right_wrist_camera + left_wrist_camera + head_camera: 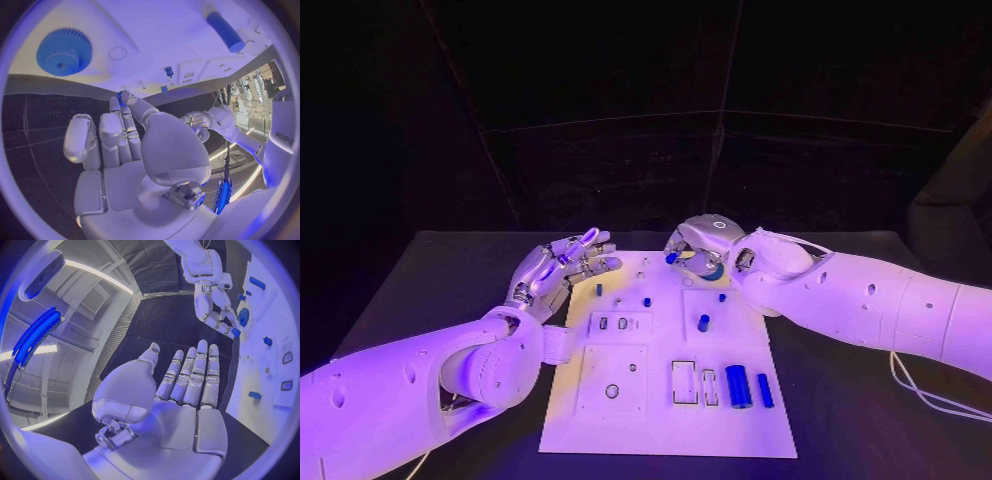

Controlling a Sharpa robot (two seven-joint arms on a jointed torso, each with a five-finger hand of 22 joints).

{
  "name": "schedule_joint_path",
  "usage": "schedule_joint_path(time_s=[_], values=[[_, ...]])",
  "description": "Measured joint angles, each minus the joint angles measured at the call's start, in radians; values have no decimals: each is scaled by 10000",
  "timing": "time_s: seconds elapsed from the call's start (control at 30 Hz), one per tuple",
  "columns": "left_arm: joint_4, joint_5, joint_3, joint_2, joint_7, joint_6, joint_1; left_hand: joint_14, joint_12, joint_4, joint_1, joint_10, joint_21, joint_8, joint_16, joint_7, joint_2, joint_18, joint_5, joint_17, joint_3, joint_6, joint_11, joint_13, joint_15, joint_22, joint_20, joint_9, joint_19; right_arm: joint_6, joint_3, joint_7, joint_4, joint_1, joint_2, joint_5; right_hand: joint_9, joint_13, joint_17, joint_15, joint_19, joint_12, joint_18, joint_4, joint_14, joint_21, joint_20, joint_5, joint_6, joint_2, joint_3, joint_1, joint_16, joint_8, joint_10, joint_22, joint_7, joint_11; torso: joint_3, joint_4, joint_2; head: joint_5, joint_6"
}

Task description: Assemble the parts on the task board

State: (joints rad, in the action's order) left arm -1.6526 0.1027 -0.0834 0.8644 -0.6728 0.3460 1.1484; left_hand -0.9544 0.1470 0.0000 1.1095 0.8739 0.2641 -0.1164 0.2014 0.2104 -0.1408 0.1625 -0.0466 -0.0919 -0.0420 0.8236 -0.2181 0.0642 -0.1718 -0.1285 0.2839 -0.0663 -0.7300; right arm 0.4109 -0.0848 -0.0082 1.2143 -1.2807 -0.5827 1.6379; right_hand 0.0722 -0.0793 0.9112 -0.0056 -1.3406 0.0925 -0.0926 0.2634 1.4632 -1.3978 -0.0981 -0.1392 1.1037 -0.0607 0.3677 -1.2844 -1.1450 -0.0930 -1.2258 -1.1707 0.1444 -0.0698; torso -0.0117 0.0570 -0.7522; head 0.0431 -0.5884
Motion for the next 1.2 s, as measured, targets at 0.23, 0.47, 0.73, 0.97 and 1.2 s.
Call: schedule_joint_path(time_s=[0.23,0.47,0.73,0.97,1.2], values=[[-1,1,0,-55,27,-40,0,0,0,0,0,0,0,0,0,0,0,-1,0,0,0,0,0,1,0,-1,0,-1,0,224,4,-24,-714,-2,693,-172,17,26,65,0,1,-118,0,-97,0,-31,0,54,-50,132,99,133,-108,94,74,-59,49,-74,-1,19,-18,-66,23],[-5,2,0,-63,36,-62,22,0,0,0,0,0,0,0,0,0,0,-2,0,-1,0,0,0,1,0,-2,0,-1,1,116,6,-73,-1176,-2,1194,-284,20,28,86,0,1,-164,-1,-125,0,-31,0,92,-57,130,127,135,-167,121,109,-74,47,-108,-4,32,-50,-116,10],[-5,2,0,-64,41,-69,44,0,0,0,0,0,-1,0,0,0,0,-2,0,-1,0,0,0,1,0,-2,0,7,0,-266,7,-146,-1455,-1,1536,-327,18,37,107,1,1,-164,-1,-156,0,-71,0,135,-78,132,158,213,-167,131,110,-84,57,-108,-9,37,-79,-151,-28],[-20,3,0,-64,48,-75,72,0,0,0,0,0,-1,37,0,0,0,-2,0,8,0,1,0,2,0,8,0,7,0,-573,7,-218,-1636,-1,1688,-335,11,36,106,1,1,-164,-2,-220,0,-71,0,135,-82,185,161,266,-217,159,145,-84,57,-143,-10,21,-97,-154,-57],[-20,3,2,-82,54,-82,78,0,0,0,0,0,-1,37,0,1,0,-2,0,8,0,1,0,2,0,7,0,6,0,-616,30,-361,-1752,-25,1814,-330,11,36,100,1,1,-202,-2,-221,0,-71,0,135,-110,185,162,265,-223,204,145,-83,61,-143,-14,21,-110,-163,-64]])
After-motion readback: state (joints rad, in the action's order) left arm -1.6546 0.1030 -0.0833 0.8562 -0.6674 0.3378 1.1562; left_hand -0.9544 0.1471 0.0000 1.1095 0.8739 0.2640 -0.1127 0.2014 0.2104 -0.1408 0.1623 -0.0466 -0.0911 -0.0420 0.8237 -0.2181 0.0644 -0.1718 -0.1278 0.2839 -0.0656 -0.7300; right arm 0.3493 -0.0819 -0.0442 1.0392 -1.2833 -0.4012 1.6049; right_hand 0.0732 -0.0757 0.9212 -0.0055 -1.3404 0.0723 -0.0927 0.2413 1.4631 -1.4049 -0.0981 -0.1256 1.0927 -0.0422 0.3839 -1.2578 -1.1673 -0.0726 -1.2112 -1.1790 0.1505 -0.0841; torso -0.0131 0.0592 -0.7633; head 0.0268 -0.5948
